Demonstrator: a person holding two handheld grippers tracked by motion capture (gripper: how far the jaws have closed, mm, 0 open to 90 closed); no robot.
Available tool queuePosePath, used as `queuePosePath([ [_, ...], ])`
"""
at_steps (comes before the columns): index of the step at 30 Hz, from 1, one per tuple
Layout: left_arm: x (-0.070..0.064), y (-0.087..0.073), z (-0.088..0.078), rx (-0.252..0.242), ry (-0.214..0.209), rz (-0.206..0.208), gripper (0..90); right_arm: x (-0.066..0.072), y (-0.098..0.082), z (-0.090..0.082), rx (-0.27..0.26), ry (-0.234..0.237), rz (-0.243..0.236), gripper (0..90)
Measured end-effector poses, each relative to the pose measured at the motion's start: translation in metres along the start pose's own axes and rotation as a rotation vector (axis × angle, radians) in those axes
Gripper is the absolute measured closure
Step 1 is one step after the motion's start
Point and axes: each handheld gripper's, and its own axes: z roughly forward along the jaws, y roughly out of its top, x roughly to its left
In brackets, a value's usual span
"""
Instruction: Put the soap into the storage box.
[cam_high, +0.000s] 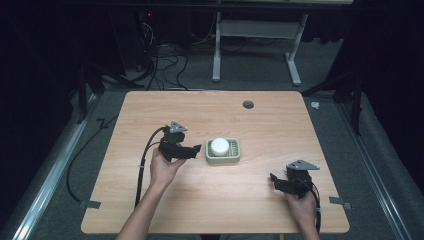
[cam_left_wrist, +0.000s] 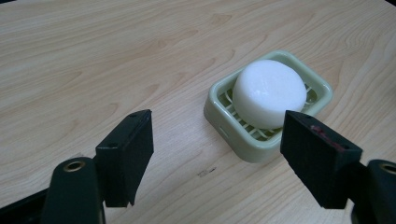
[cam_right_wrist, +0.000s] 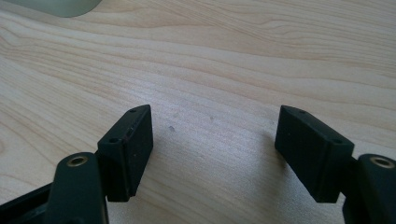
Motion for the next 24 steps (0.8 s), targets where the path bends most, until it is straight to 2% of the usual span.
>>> queuePosePath([
  [3,0.002,-0.003,-0.005,-0.008,-0.001,-0.011,26.2,0.0,0.0,0.0,0.0,0.0,0.0,28.6],
  [10,0.004,-0.007,-0.017,-0.019,0.004,-0.008,26.1,0.0,0.0,0.0,0.0,0.0,0.0,28.7],
  [11,0.004,-0.009,-0.019,-0.022,-0.007,-0.023,26.0,0.0,0.0,0.0,0.0,0.0,-0.001,28.7],
  [13,0.005,-0.01,-0.02,-0.023,-0.013,-0.028,26.1,0.0,0.0,0.0,0.0,0.0,0.0,28.7],
  [24,0.005,-0.022,-0.033,-0.025,-0.003,-0.036,26.0,0.0,0.0,0.0,-0.001,0.0,-0.004,28.7],
])
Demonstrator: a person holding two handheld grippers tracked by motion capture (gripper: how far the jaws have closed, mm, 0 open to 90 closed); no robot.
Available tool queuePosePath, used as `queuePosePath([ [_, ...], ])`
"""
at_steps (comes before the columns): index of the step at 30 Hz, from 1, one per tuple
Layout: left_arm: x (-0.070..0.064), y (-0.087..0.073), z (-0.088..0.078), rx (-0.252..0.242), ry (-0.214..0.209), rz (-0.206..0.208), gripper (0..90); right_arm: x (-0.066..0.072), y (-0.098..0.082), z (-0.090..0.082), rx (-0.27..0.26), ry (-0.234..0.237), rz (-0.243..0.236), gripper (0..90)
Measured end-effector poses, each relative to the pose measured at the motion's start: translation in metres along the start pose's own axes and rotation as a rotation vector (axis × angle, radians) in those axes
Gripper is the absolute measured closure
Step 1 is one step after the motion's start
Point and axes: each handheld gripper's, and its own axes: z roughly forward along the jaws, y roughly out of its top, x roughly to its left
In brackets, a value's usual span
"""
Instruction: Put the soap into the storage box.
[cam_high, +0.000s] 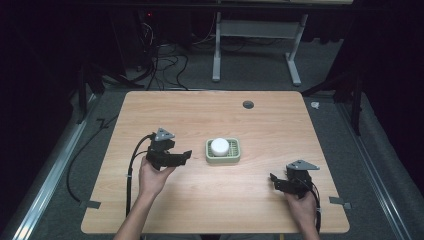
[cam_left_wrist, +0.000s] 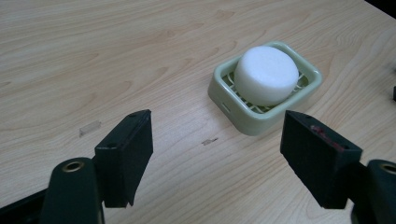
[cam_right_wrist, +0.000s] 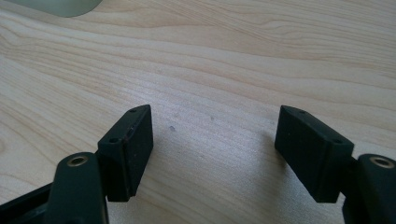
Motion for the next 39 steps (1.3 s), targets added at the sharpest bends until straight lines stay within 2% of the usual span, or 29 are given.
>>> queuePosePath([
  [21,0.008,-0.02,-0.02,-0.024,0.015,-0.03,26.0,0.0,0.0,0.0,0.001,0.0,-0.001,28.7],
  [32,0.011,-0.031,-0.023,-0.019,0.013,-0.041,25.8,0.0,0.0,0.0,0.001,0.002,0.0,28.7],
  [39,0.014,-0.04,-0.025,-0.018,0.014,-0.062,25.8,0.0,0.0,0.0,0.001,0.001,-0.001,28.7],
])
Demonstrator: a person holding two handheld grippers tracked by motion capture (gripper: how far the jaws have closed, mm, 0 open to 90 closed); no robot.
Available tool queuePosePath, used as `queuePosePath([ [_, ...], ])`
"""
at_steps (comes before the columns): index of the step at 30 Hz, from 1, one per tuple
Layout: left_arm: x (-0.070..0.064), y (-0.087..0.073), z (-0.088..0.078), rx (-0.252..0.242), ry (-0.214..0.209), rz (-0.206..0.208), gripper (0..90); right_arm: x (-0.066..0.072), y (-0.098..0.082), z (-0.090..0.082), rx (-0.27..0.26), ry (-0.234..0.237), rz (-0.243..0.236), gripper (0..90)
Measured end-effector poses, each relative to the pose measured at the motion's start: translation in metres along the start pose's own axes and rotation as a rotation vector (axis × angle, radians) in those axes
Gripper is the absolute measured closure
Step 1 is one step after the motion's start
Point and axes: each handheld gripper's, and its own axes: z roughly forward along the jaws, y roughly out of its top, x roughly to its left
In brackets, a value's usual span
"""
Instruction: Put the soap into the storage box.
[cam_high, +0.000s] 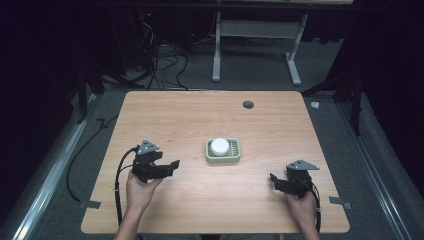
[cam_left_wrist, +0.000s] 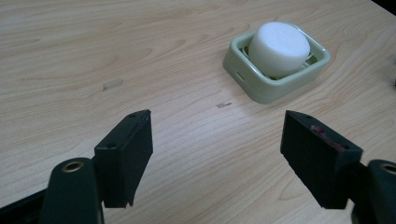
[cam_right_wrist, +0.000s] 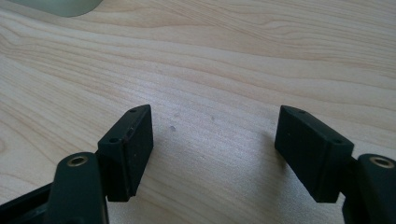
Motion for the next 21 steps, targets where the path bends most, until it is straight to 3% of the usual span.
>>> queuePosePath([
  [21,0.012,-0.024,0.002,0.024,0.017,-0.038,25.7,0.0,0.0,0.0,0.0,-0.001,-0.001,28.7],
])
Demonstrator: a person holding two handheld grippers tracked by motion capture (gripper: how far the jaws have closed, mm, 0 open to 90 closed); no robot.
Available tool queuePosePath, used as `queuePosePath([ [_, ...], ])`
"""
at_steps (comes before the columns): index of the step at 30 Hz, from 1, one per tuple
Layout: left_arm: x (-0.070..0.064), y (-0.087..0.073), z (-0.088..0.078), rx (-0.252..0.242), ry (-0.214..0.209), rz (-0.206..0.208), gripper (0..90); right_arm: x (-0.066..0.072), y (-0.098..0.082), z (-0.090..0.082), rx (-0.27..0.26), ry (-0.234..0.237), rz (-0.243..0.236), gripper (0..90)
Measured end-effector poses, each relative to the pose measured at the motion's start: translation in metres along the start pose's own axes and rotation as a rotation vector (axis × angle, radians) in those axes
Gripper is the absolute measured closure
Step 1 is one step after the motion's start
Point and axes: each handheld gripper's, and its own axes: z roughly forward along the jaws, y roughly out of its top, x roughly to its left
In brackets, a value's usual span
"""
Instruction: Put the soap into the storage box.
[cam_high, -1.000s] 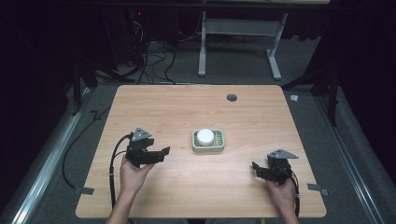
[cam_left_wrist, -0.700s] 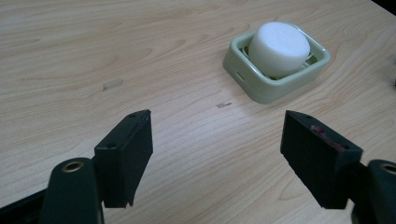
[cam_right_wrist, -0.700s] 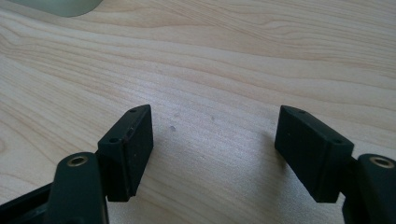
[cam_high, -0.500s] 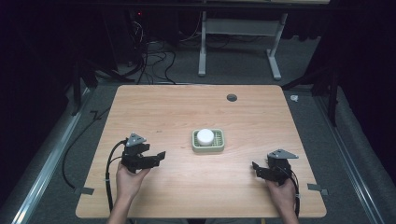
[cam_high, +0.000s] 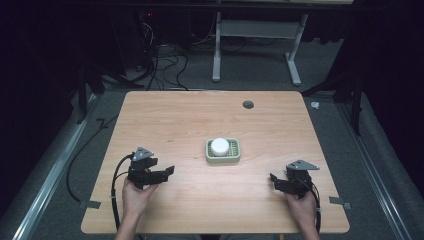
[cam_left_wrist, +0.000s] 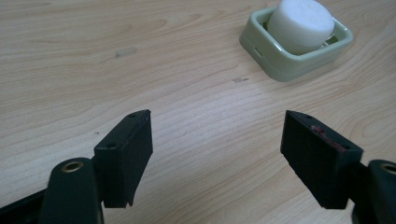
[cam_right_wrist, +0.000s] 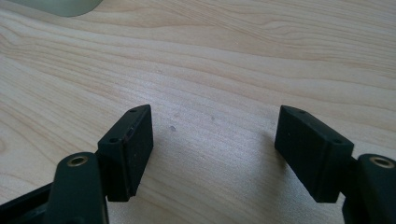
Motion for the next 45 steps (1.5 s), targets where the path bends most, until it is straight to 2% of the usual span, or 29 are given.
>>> queuePosePath([
  [23,0.005,-0.025,0.016,0.056,0.034,-0.018,25.9,0.0,0.0,0.0,0.0,-0.001,0.0,28.7],
  [32,0.003,-0.03,0.024,0.074,0.062,0.004,25.9,0.0,0.0,0.0,0.0,-0.001,0.0,28.7],
  [40,0.002,-0.035,0.032,0.079,0.081,0.007,26.0,0.0,0.0,0.0,0.0,-0.001,0.0,28.7],
  [41,0.003,-0.035,0.033,0.077,0.087,0.02,26.0,0.0,0.0,0.0,0.0,-0.001,-0.001,28.7],
  [45,0.001,-0.036,0.035,0.084,0.102,0.027,26.0,0.0,0.0,0.0,0.0,-0.001,-0.001,28.7],
])
